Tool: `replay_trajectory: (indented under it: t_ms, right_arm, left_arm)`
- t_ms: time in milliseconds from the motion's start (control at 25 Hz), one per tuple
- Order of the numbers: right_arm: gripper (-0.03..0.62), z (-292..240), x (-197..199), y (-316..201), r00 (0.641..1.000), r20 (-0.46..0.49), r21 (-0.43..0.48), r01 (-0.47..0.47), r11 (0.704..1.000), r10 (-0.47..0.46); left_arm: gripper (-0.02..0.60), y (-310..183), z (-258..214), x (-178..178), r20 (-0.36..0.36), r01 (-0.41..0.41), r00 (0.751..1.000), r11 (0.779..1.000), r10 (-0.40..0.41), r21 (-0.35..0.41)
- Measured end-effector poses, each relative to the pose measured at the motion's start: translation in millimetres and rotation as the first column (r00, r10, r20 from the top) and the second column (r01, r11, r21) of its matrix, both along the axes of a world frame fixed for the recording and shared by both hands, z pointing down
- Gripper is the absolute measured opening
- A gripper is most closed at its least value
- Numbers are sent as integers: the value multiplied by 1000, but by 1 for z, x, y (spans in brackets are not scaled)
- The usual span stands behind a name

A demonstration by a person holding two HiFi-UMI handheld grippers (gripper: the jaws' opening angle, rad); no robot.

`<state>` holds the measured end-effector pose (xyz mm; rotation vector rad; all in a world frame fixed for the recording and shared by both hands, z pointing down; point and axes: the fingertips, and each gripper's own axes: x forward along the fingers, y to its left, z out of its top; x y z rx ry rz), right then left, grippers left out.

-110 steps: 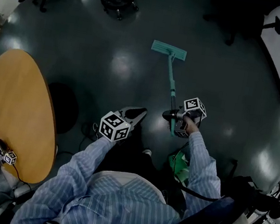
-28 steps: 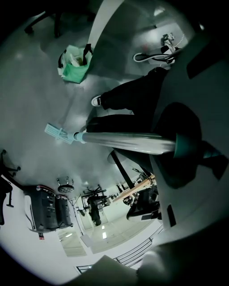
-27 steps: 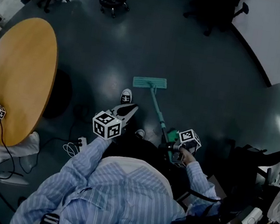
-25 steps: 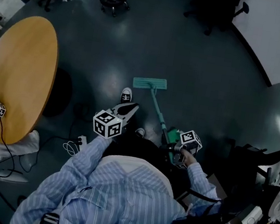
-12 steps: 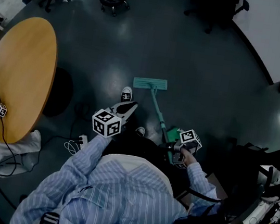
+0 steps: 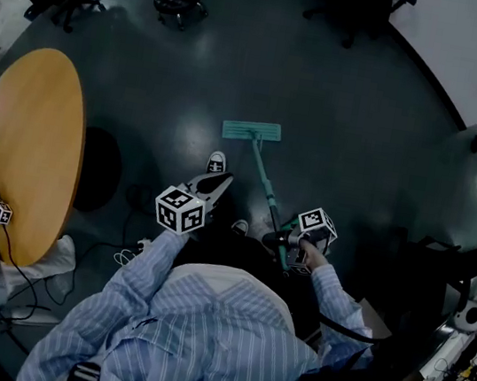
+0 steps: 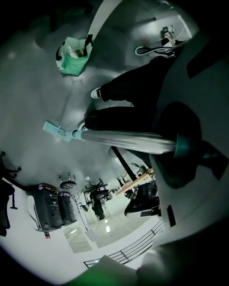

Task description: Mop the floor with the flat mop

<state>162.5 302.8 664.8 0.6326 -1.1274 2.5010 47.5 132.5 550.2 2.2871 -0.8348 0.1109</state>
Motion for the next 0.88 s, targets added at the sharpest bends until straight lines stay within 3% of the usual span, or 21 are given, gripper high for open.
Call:
replay_trajectory:
  t_ms: [360,880]
  right_arm:
    - [26,12,-25,-124,1000,-7,9,-14,1000,14]
    - [26,11,-84,-364,998,-29,30,-50,998,50]
  left_arm:
    - [8,-69,16,-33,37,7,999,999,-5,-34]
    - [8,-232,34,-94,45,36,998,997,-34,-62]
